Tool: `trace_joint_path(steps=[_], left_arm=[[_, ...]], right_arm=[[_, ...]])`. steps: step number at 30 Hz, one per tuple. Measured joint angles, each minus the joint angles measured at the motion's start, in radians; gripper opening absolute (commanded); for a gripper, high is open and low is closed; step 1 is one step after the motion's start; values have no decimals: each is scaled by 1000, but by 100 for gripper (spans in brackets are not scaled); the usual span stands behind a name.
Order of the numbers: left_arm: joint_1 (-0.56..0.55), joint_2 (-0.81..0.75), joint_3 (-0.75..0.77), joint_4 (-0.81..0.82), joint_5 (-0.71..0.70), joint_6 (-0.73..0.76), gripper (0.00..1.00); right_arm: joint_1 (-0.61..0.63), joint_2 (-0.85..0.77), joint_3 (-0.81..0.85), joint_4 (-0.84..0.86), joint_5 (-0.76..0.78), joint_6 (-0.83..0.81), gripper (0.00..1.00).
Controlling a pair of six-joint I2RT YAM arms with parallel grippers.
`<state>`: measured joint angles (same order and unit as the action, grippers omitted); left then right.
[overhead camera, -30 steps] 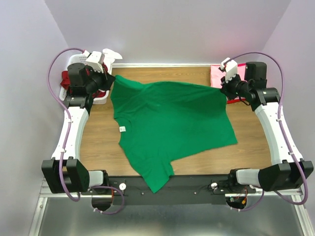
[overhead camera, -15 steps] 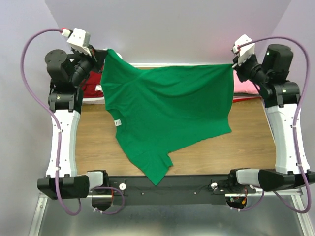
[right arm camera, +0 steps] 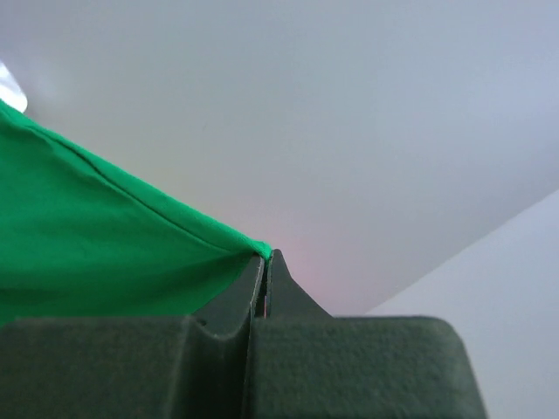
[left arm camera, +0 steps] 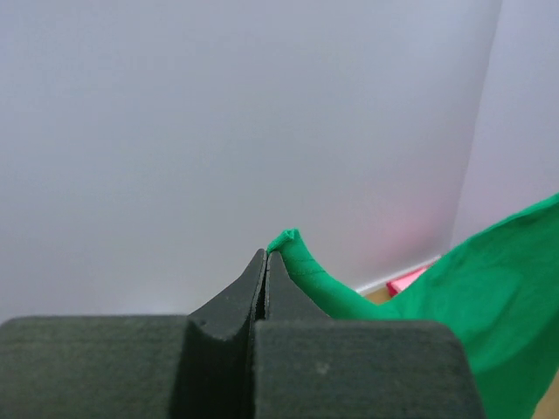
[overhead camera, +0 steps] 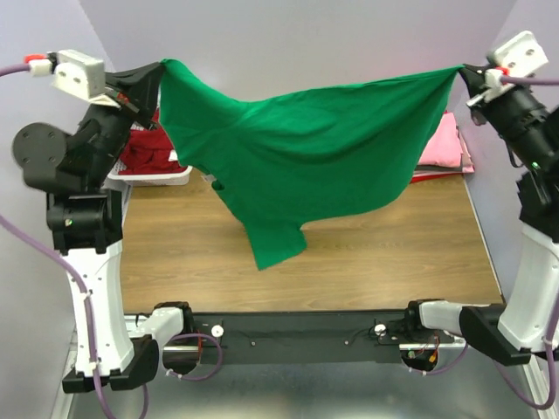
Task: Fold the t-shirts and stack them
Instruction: Flatten the tshirt out
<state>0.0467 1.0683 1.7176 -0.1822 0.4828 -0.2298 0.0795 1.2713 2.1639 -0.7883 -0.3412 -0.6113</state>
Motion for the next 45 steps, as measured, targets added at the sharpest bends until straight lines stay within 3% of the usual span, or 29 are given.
trace_joint_path(steps=[10, 27, 31, 36, 40, 45], left_arm=[[-2, -56, 158, 3, -22, -48, 0], [-40, -80, 232, 9, -92, -46, 0], [-41, -106, 65, 61, -124, -22, 0], [-42, -76, -208, 126, -161, 0, 0], [-42, 43, -432, 226, -182, 12, 0], [-42, 278, -581, 307, -185, 12, 0]], right_arm=[[0, -59, 163, 3, -13, 25, 0], [0, -70, 151, 29, 20, 34, 1], [0, -92, 13, 56, 32, 33, 0], [0, -100, -280, 112, 40, 24, 0], [0, -42, -505, 182, 42, 19, 0], [0, 122, -684, 296, 37, 27, 0]])
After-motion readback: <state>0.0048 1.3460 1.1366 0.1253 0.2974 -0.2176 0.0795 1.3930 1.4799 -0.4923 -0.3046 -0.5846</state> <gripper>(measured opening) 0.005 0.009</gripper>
